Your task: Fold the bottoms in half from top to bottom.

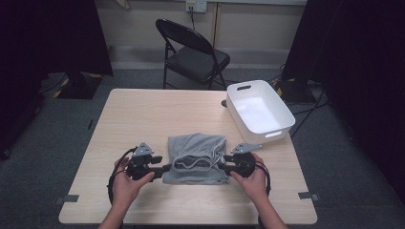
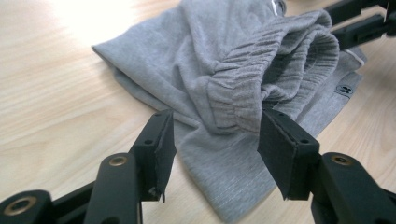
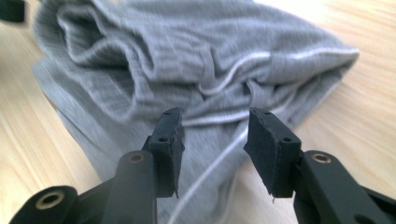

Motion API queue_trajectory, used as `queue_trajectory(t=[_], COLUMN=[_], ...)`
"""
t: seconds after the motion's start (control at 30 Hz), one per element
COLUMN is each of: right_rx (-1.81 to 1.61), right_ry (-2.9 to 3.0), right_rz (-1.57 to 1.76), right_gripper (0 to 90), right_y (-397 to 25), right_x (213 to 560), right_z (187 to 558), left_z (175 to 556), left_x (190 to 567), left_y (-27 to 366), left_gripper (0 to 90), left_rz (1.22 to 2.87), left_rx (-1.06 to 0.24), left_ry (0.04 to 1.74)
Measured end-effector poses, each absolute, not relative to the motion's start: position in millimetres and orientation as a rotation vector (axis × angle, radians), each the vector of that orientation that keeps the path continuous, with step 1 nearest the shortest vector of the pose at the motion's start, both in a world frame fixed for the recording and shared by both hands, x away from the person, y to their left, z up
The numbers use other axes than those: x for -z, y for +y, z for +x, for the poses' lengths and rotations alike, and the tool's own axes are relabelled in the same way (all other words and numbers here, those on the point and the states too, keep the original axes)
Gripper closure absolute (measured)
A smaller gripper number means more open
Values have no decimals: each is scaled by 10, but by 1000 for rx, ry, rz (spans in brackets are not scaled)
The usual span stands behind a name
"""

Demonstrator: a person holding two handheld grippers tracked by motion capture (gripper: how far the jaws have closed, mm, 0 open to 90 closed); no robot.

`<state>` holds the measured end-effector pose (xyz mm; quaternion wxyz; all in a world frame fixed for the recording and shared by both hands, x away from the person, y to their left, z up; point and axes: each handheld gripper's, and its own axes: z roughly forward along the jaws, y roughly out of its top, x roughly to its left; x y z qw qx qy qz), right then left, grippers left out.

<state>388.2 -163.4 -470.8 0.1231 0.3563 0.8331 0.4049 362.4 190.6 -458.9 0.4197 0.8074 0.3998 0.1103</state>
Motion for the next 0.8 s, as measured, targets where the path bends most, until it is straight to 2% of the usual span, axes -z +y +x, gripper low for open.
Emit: queue_trajectory(t=[0.3, 0.33, 0.4, 0.47, 0.57, 0.8], right_rx=[-1111, -1099, -1095, -1090, -1079, -1084], right_ry=[2408, 2411, 2416, 2419, 2406, 2397], right_rz=[1079, 1081, 1071, 1086, 1113, 1121], right_gripper=[745, 788, 801, 810, 820, 823], right_y=[-1690, -1698, -1705, -1712, -1724, -1780], right_x=[4837, 4845, 4862, 4889, 4919, 4936], right_z=[3759, 3748, 3736, 3739, 3748, 3761], left_z=[3656, 3666, 3683, 3700, 3676, 3486], left_x=[4844, 4851, 4866, 4880, 4829, 4700], left_y=[1884, 1882, 1856, 1819, 1820, 1910], left_gripper=[539, 562, 567, 648, 894, 900], left_rz=[2093, 2091, 2096, 2124, 2121, 2146], left_rx=[-311, -306, -280, -244, -165, -80], left_ry=[1078, 1090, 1090, 1113, 1194, 1135])
